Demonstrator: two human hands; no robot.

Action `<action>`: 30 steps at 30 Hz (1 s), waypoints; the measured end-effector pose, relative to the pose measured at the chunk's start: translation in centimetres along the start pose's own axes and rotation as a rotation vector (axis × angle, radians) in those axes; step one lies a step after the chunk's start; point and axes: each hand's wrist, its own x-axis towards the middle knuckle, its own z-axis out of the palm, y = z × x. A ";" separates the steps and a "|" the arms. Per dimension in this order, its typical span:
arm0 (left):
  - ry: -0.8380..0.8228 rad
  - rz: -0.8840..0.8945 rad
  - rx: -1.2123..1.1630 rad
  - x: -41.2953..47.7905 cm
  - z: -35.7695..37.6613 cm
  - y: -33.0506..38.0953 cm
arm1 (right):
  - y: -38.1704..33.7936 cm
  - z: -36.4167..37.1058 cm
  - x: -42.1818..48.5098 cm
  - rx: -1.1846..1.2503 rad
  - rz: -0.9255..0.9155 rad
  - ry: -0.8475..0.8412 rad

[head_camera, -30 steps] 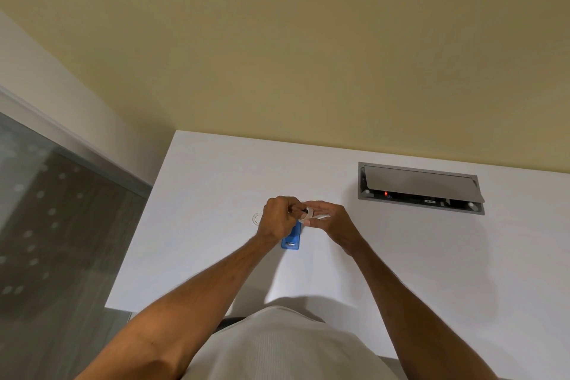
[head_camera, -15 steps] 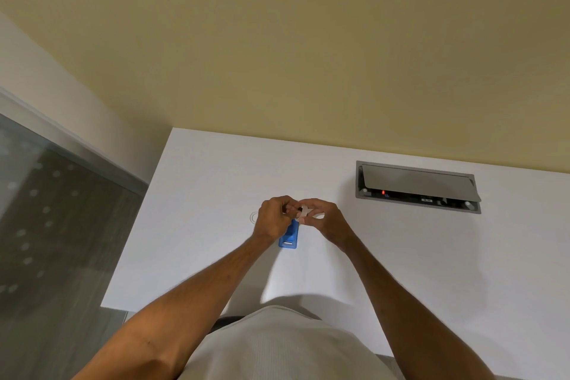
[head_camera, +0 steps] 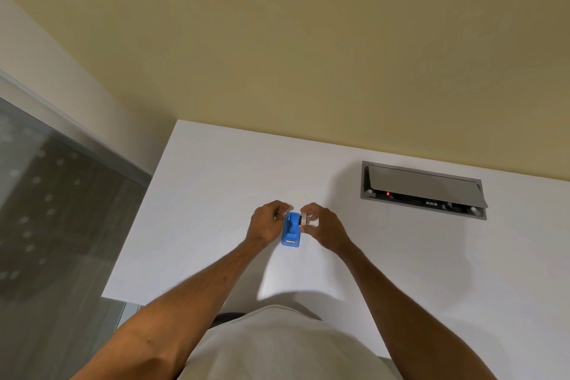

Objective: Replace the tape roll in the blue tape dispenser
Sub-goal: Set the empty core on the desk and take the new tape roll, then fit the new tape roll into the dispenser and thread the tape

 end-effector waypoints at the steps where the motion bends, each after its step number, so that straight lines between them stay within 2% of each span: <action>1: -0.017 -0.011 0.011 0.0 -0.1 -0.2 | -0.1 0.2 0.0 -0.021 -0.001 -0.001; 14: -0.267 -0.023 0.168 0.7 -0.2 -2.1 | -0.7 2.5 1.8 -0.158 -0.003 -0.039; 30: -0.363 -0.029 0.160 2.3 -0.9 -2.5 | -0.2 3.3 3.1 -0.197 -0.006 -0.033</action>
